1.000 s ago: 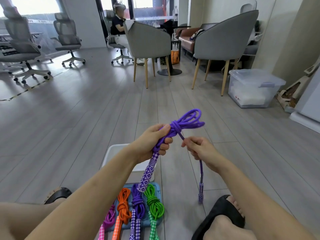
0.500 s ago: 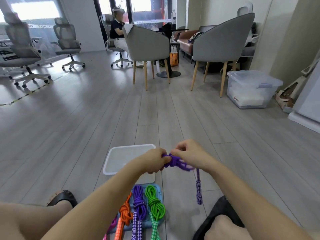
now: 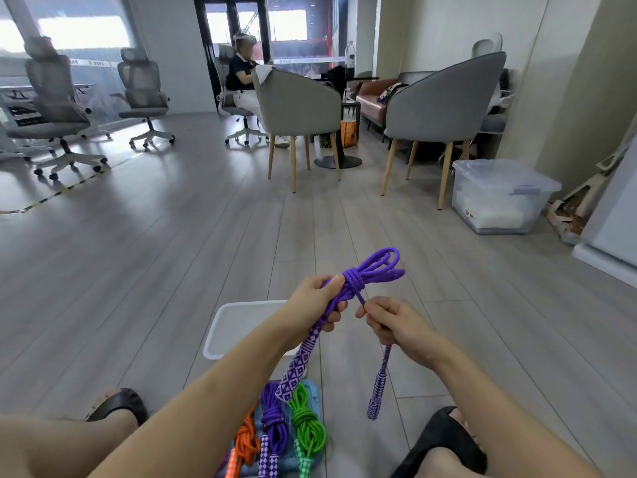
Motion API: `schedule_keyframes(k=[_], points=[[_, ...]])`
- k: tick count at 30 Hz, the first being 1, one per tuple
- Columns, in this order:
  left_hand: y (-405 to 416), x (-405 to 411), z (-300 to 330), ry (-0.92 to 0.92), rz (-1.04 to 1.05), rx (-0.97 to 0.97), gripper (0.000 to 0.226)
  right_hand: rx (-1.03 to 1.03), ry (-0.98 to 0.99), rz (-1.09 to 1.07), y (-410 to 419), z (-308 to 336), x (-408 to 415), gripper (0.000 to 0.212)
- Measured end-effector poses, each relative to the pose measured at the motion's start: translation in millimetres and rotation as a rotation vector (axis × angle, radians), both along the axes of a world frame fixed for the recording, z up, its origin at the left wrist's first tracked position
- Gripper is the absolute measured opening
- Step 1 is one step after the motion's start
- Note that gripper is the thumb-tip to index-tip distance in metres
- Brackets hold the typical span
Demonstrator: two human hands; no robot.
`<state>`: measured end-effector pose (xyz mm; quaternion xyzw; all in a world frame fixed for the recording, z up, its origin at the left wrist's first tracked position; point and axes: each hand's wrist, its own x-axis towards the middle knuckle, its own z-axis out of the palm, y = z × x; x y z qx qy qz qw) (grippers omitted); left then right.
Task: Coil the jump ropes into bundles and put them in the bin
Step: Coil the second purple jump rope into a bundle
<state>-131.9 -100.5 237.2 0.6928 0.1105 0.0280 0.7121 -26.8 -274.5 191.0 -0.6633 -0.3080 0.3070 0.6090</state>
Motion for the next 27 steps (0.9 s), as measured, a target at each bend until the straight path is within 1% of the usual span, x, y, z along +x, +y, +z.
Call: schedule_keyframes(k=[3, 5, 6, 8, 10, 13, 15, 19, 20, 21, 22, 24, 27], points=[[2, -5, 9, -0.003, -0.203, -0.047, 0.03, -0.032, 0.001, 0.092, -15, 7, 6, 0.028], [9, -10, 14, 0.029, -0.37, -0.004, 0.027, -0.094, -0.09, 0.135, -26, 14, 8, 0.019], [10, -12, 16, 0.066, -0.451, 0.043, 0.025, -0.14, -0.152, 0.153, -31, 18, 9, 0.014], [8, -15, 16, 0.176, -0.58, 0.187, 0.024, -0.242, -0.224, 0.209, -32, 23, 16, 0.014], [2, -15, 10, 0.29, -0.602, 0.35, 0.024, -0.353, -0.299, 0.215, -28, 24, 21, 0.017], [-1, -12, -5, 0.371, -0.5, 0.588, 0.033, -0.45, -0.457, 0.112, -16, 26, 20, 0.021], [-2, -8, -14, 0.384, -0.421, 0.724, 0.032, -0.469, -0.55, 0.004, -6, 27, 11, 0.021], [-7, -3, -28, 0.395, -0.265, 0.871, 0.029, -0.519, -0.658, -0.108, 19, 26, -13, 0.021], [-5, -3, -31, 0.394, -0.22, 0.876, 0.029, -0.529, -0.672, -0.131, 22, 24, -18, 0.021], [-3, -2, -34, 0.385, -0.166, 0.84, 0.029, -0.52, -0.673, -0.158, 24, 23, -20, 0.021], [-1, -1, -35, 0.366, -0.092, 0.765, 0.029, -0.492, -0.658, -0.188, 25, 21, -19, 0.021], [4, 1, -34, 0.305, 0.086, 0.575, 0.028, -0.395, -0.572, -0.237, 26, 20, -20, 0.02], [3, 5, -29, 0.213, 0.27, 0.396, 0.026, -0.267, -0.47, -0.288, 30, 21, -25, 0.022]])
